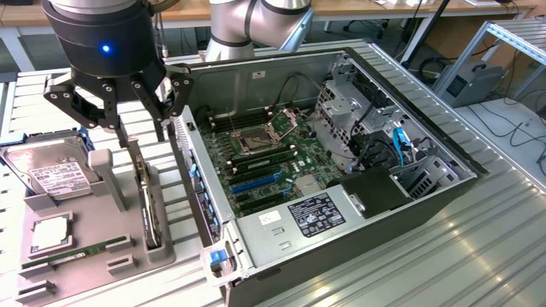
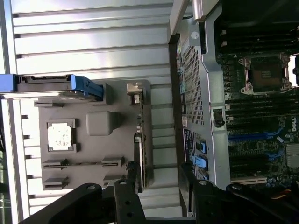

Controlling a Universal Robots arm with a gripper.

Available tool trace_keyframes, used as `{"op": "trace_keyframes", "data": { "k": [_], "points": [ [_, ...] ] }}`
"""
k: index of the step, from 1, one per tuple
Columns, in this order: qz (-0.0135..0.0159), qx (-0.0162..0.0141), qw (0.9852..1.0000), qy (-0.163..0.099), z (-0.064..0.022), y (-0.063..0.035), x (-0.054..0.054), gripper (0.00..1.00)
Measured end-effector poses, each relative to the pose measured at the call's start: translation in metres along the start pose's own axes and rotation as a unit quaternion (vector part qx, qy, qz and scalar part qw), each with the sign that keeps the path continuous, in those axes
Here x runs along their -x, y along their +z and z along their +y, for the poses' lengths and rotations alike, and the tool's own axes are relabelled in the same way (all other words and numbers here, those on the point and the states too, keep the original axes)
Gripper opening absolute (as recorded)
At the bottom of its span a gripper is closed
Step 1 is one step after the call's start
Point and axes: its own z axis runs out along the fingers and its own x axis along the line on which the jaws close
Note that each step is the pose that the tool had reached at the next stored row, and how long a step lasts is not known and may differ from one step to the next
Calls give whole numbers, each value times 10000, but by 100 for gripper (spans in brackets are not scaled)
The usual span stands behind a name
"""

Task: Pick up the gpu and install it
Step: 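Pick up the gpu and move the gpu toward the slot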

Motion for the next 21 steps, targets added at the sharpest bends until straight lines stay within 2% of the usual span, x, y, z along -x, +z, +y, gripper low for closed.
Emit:
{"op": "trace_keyframes", "data": {
  "k": [21],
  "points": [
    [0, 6, 10000, 0, 14, 36, -11, 48]
  ]
}}
